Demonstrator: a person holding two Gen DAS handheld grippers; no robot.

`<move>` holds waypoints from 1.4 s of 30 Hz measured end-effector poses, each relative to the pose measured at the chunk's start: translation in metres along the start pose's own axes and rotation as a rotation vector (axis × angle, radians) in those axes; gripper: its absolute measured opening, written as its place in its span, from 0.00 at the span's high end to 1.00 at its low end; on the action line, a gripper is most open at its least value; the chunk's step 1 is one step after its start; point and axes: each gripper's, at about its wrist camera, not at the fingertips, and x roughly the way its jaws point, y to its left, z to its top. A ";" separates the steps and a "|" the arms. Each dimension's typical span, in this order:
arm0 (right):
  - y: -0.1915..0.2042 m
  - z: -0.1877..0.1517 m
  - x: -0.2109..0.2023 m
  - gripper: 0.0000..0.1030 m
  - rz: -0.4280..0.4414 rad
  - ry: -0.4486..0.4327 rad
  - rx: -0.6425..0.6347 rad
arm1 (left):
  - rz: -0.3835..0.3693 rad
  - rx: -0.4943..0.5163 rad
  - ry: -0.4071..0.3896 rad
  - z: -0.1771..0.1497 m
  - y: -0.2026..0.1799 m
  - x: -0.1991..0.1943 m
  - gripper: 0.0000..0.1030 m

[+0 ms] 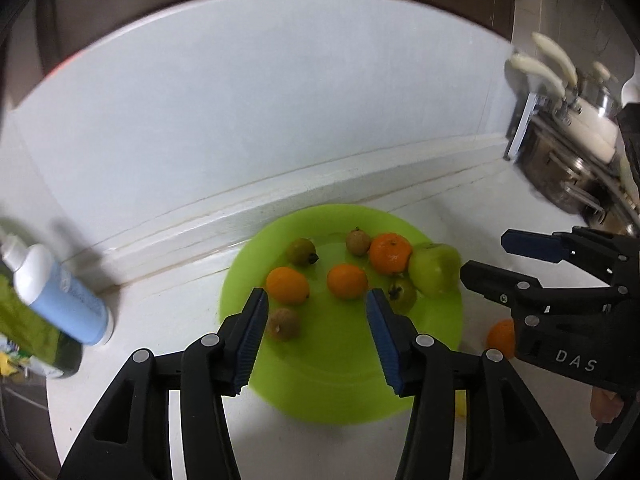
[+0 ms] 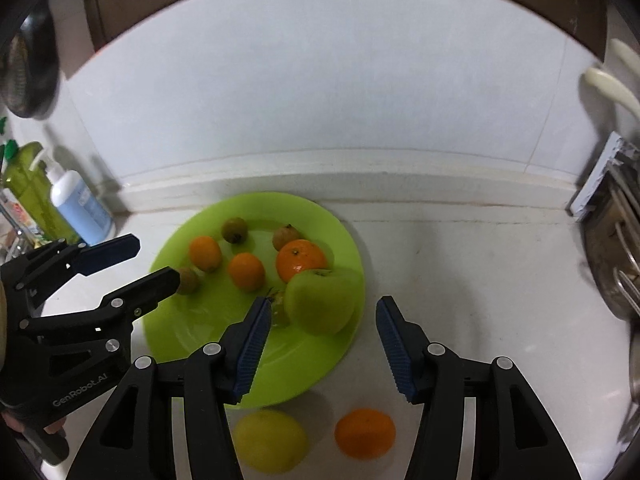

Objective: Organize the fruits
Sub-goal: 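Withdraw both open tools toward the yellow pear and last orange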

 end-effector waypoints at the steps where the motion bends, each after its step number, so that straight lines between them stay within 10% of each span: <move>1: 0.001 -0.001 -0.006 0.45 0.000 -0.011 -0.004 | -0.001 -0.004 -0.008 -0.001 -0.001 -0.006 0.47; 20: -0.001 -0.048 -0.106 0.33 -0.062 -0.173 -0.052 | -0.042 0.046 -0.146 -0.033 -0.046 -0.092 0.31; 42: -0.035 -0.101 -0.065 0.33 -0.031 -0.058 -0.048 | -0.140 0.112 -0.075 -0.075 -0.087 -0.043 0.32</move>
